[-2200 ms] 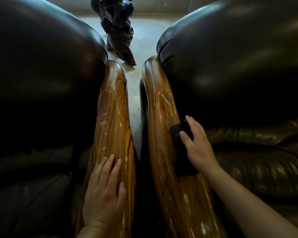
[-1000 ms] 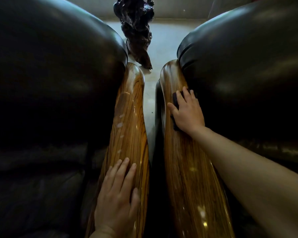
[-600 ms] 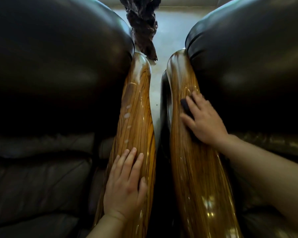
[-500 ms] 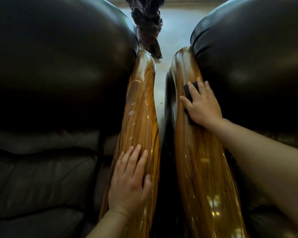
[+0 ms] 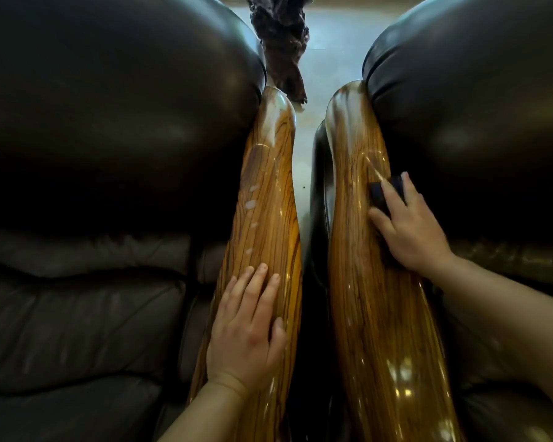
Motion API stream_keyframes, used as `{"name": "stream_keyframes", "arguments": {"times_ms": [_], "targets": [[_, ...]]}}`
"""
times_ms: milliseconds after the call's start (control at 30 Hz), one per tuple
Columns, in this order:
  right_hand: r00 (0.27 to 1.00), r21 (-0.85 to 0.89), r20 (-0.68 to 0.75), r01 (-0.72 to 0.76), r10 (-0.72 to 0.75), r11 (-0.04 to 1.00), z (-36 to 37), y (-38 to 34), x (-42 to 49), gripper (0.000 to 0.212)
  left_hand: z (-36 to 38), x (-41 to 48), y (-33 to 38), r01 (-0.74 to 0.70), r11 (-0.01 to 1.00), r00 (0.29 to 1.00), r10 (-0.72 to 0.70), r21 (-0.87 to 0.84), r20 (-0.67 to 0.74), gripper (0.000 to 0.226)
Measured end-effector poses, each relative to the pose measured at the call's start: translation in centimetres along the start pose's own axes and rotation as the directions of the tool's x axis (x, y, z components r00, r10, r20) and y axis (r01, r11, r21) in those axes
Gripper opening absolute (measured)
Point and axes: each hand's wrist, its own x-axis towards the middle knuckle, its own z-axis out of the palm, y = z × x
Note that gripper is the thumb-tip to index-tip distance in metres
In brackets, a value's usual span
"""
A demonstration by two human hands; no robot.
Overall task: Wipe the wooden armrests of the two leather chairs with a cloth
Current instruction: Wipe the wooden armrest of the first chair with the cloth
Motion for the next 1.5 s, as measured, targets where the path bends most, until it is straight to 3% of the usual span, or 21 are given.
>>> {"name": "stream_keyframes", "arguments": {"times_ms": [33,100,200,267,333,400,500,600,700,800,900,1133,1333,1400,1500], "targets": [[0.997,0.03,-0.01,-0.081,0.082,0.996,0.0,-1.1,1.3,0.069,0.0,0.0,0.0,-0.004,1.0,1.0,0.004,0.005,-0.004,0.061],[0.998,-0.054,-0.041,-0.046,0.044,0.997,0.2,-3.0,1.6,0.069,0.1,0.0,-0.1,-0.008,1.0,1.0,0.008,0.018,0.004,0.061],[0.979,-0.197,-0.049,0.186,-0.199,0.963,1.3,-4.4,-3.4,0.065,0.0,0.0,-0.1,0.002,1.0,1.0,-0.002,0.019,0.009,0.062],[0.917,-0.259,0.036,0.394,-0.398,0.882,2.0,-4.2,-7.7,0.06,0.0,0.0,0.1,0.003,1.0,1.0,-0.003,0.023,0.014,0.062],[0.871,-0.248,0.099,0.49,-0.481,0.836,1.5,-3.3,-7.7,0.057,0.0,0.0,0.0,0.008,1.0,1.0,-0.009,0.025,0.01,0.061],[0.912,-0.216,0.082,0.409,-0.401,0.887,0.8,-3.5,-4.5,0.058,0.0,0.0,0.0,0.009,1.0,1.0,-0.009,0.021,0.009,0.061],[0.989,-0.145,0.038,0.15,-0.146,0.978,0.2,-5.3,1.6,0.063,0.0,0.1,0.1,-0.002,1.0,1.0,0.002,0.026,-0.006,0.06],[0.999,-0.099,-0.015,0.043,-0.044,0.994,-0.1,-5.3,3.3,0.064,0.0,0.1,0.1,-0.008,0.999,1.0,0.009,0.031,-0.015,0.059],[0.995,-0.031,-0.056,-0.082,0.081,0.996,0.3,-5.0,-0.5,0.07,-0.1,0.1,0.1,-0.001,1.0,1.0,0.002,0.029,-0.004,0.06],[0.999,-0.127,-0.031,0.016,-0.02,0.992,1.7,-5.6,-6.5,0.074,-0.1,0.1,0.1,-0.008,0.999,1.0,0.008,0.04,0.015,0.06],[0.994,-0.138,0.048,0.107,-0.101,0.985,1.2,-4.9,-6.0,0.07,-0.2,0.2,0.2,0.001,0.999,1.0,-0.002,0.035,0.017,0.06],[0.99,-0.082,-0.034,-0.137,0.135,0.987,0.8,-6.5,-0.7,0.072,-0.1,0.4,0.1,-0.037,0.998,0.999,0.038,0.042,-0.02,0.061],[0.996,-0.079,-0.006,0.089,-0.09,0.993,3.3,-3.7,-13.5,0.072,0.0,0.4,-0.1,-0.041,0.998,0.999,0.042,0.037,-0.025,0.061],[0.999,-0.069,0.019,0.036,-0.034,0.997,3.0,-2.0,-14.7,0.074,0.1,0.3,-0.3,-0.043,0.999,0.998,0.044,0.033,-0.039,0.061],[0.971,0.07,-0.033,-0.234,0.237,0.97,1.8,-2.2,-10.0,0.079,0.4,0.1,-0.5,-0.048,0.998,0.998,0.049,0.038,-0.048,0.061]]}}
